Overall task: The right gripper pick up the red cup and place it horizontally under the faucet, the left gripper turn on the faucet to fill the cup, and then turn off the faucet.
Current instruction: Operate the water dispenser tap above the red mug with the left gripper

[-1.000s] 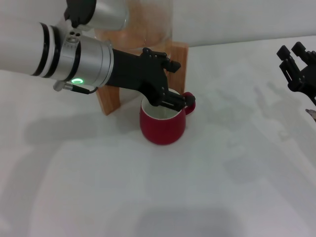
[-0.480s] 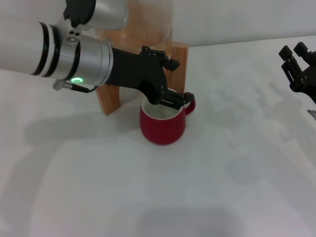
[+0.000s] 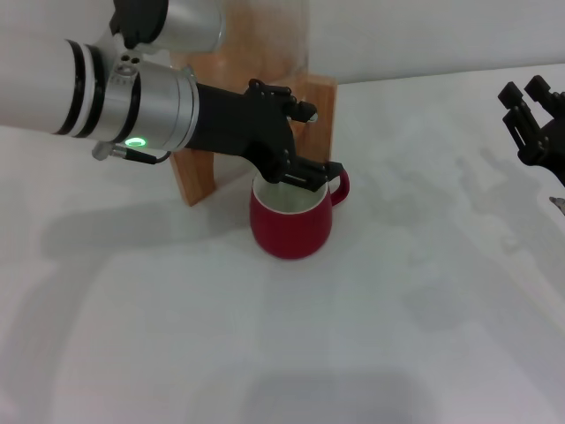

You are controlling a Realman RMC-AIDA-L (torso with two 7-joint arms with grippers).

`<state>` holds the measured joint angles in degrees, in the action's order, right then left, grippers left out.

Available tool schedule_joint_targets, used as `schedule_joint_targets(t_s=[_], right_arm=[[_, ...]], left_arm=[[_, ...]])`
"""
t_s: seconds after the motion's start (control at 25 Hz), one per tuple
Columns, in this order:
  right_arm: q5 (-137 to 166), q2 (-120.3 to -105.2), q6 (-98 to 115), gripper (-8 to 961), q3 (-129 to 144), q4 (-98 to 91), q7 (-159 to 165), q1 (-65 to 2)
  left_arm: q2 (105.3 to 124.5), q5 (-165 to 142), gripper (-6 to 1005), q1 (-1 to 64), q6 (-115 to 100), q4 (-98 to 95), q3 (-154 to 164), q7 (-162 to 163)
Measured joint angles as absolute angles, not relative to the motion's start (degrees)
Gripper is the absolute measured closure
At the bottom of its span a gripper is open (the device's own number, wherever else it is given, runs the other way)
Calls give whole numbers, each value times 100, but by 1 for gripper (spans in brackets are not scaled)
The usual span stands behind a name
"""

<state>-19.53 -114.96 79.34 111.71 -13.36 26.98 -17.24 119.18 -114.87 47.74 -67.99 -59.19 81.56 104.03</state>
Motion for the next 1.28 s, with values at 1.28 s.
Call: schedule_joint_targets(t_s=[1.28], right_arm=[[-1933, -11504, 8045, 572, 11171, -1327, 2700, -1652]], left_arm=[[11937, -11616, 138, 4739, -6609, -5961, 8157, 10403]])
